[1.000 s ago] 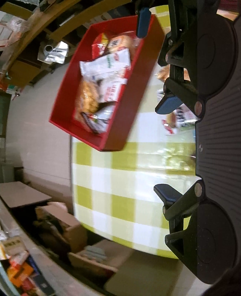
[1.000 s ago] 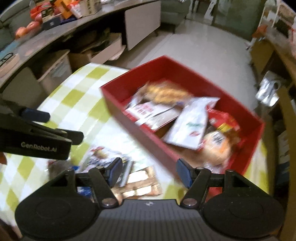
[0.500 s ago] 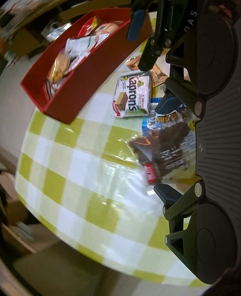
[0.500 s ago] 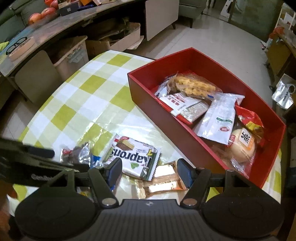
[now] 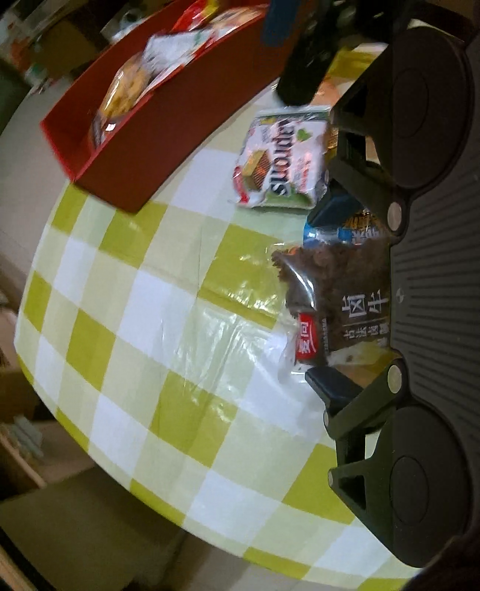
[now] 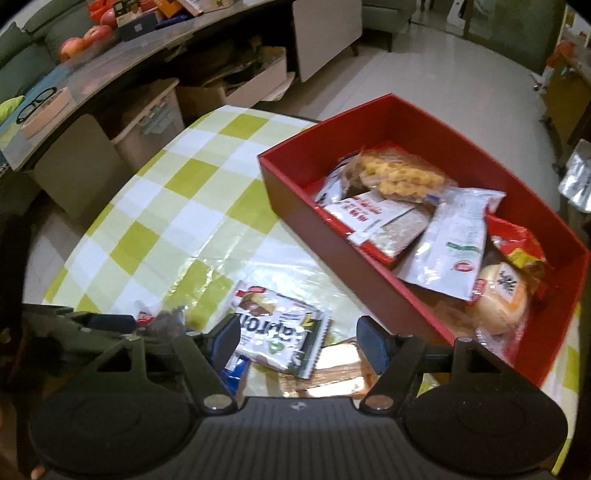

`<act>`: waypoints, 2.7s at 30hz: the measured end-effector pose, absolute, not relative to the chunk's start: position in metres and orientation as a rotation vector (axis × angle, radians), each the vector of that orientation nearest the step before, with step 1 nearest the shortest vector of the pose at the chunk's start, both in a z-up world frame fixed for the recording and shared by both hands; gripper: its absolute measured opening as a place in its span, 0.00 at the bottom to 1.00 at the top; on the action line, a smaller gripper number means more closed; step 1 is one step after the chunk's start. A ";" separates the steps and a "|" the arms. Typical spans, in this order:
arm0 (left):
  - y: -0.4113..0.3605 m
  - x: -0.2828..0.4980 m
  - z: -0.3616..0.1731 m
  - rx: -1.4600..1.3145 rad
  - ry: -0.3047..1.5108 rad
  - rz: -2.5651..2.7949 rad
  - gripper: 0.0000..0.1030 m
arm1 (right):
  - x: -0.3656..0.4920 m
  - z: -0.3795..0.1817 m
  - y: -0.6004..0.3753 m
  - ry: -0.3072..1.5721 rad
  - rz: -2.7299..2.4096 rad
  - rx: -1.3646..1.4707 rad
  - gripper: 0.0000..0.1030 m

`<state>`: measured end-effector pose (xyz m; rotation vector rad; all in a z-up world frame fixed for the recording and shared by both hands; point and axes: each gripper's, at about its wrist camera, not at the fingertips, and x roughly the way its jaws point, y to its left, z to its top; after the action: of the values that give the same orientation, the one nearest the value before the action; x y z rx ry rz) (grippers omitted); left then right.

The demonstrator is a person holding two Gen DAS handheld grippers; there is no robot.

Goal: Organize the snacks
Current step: 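Grasp the Kaprons wafer box with the right gripper while the left grasps the beef jerky pack, then lift the Kaprons pack and jerky pack and carry both over the red tray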

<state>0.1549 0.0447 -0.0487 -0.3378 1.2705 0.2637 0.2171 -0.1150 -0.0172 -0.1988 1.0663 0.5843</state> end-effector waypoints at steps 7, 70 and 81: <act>0.046 0.131 -0.040 -0.221 1.274 0.177 0.73 | 0.224 -0.025 -0.095 1.071 0.655 -0.221 0.74; 0.044 0.136 -0.067 -0.056 1.345 0.114 0.94 | 0.113 -0.085 -0.120 1.182 0.725 -0.523 0.82; 0.036 0.137 -0.055 -0.074 1.328 0.076 0.86 | 0.120 -0.068 -0.152 1.188 0.609 -0.406 0.67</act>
<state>0.1371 0.0360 -0.0554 -0.0737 1.3281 0.0760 0.1199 -0.1515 -0.0677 -0.4063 1.1882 0.6094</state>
